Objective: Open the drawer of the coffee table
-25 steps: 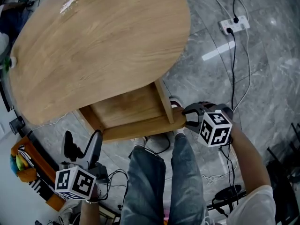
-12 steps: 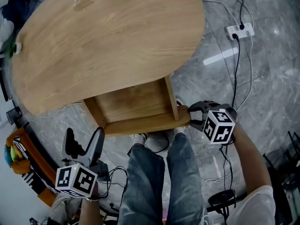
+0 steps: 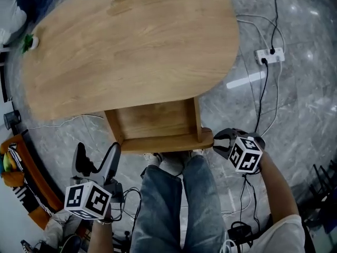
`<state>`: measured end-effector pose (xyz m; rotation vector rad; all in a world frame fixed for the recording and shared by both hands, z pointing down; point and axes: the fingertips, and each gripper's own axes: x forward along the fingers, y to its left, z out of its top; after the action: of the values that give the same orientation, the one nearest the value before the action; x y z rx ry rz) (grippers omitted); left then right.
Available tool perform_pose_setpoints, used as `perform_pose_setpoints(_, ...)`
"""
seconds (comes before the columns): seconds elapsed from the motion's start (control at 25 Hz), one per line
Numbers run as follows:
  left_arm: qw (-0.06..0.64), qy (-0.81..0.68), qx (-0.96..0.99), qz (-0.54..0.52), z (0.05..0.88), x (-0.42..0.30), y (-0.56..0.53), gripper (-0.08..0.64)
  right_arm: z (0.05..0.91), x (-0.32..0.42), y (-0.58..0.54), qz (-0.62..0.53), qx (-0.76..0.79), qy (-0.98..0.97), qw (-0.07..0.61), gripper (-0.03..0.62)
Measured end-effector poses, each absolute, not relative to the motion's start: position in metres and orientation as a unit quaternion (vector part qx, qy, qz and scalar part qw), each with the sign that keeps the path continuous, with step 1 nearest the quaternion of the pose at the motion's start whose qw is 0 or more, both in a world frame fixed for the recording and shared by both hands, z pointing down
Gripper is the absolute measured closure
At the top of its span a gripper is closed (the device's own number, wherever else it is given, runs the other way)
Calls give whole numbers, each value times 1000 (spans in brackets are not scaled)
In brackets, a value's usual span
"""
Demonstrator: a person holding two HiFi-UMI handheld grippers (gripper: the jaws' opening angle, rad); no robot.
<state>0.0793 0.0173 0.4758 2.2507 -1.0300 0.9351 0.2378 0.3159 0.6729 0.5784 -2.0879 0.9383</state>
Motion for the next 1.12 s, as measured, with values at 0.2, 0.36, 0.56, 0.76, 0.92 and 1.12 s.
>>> perform_pose_setpoints(0.2,249,-397,828,308,451,74,4,-14,623,243,294,401,294,-809,314,494)
perform_pose_setpoints(0.36,265,-416,825,276,426,70,-4,-14,569,247,249,399,388,-797,236,556)
perform_pose_setpoints(0.56,284,-440,820,231,392,64,-8,-14,492,247,197,383,492,-766,155,589)
perform_pose_setpoints(0.76,264,-451,828,206,336,49,-24,-14,405,244,165,340,561,-746,117,592)
perform_pose_setpoints(0.92,230,-469,834,180,281,22,-49,-14,336,252,133,285,617,-722,126,592)
perform_pose_setpoints(1.12,208,-529,814,121,219,-32,-62,-14,276,260,93,251,666,-694,110,592)
